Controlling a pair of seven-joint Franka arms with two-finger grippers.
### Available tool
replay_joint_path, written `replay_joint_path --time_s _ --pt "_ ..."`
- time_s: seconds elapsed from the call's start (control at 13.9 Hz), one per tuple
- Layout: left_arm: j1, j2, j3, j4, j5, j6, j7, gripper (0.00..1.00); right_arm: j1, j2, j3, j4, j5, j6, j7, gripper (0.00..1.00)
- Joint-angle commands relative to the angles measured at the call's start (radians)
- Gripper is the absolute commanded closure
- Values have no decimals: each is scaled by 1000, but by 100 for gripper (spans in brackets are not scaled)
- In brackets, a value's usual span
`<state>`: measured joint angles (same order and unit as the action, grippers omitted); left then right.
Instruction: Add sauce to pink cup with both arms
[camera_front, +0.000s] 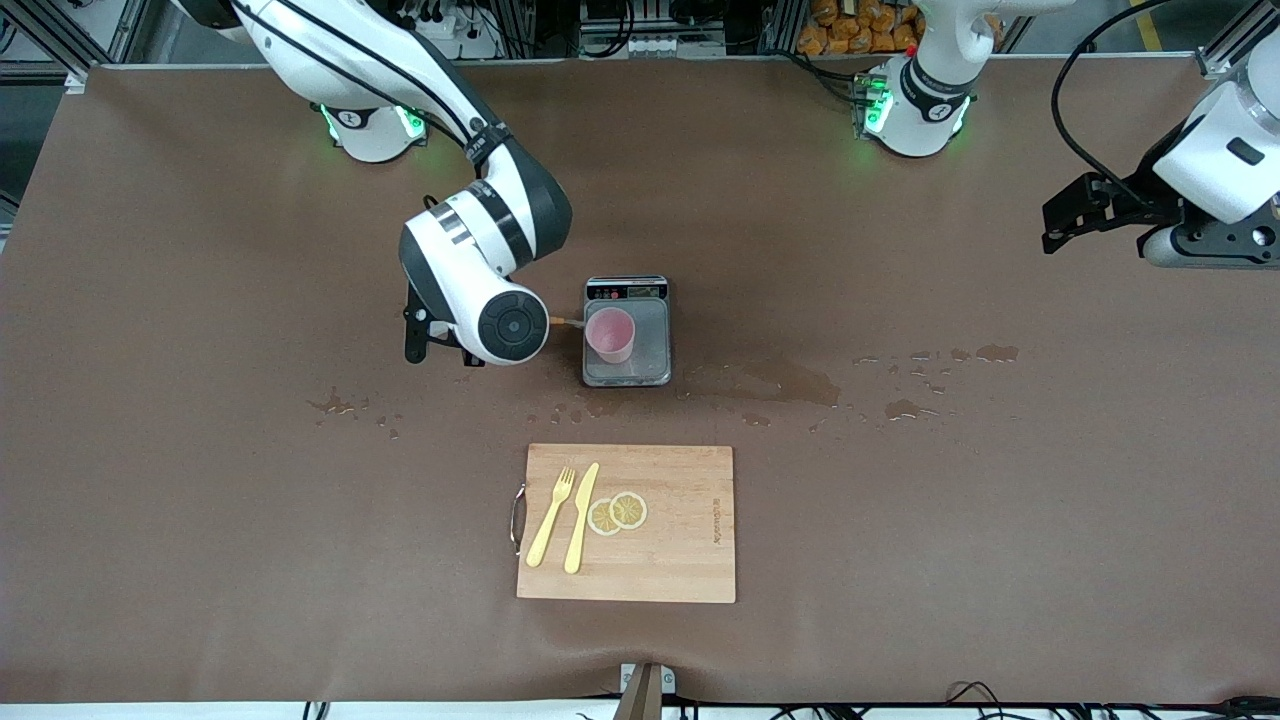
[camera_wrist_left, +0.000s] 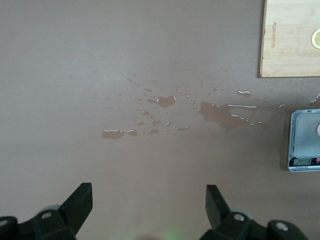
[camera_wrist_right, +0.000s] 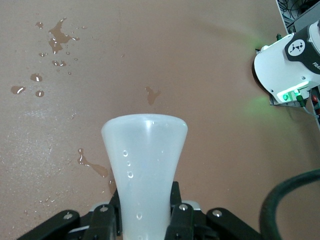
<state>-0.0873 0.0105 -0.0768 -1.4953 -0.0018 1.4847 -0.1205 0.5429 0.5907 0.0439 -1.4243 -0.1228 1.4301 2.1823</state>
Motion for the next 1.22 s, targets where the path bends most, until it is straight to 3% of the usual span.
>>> replay_joint_path --time_s 0.0,0.5,0.86,1.15 --pt "-5 -24 8 -17 -17 -8 -22 0 22 1 -9 15 -24 -22 21 86" --pt "-5 -32 8 -13 -4 5 39 0 28 11 -9 18 -25 -22 28 91" --pt "-8 -34 6 -14 -4 9 32 0 -38 6 -6 18 -6 -11 -18 90" --pt "-12 -26 8 -13 -1 11 33 0 -164 -54 -6 25 125 -13 -197 87"
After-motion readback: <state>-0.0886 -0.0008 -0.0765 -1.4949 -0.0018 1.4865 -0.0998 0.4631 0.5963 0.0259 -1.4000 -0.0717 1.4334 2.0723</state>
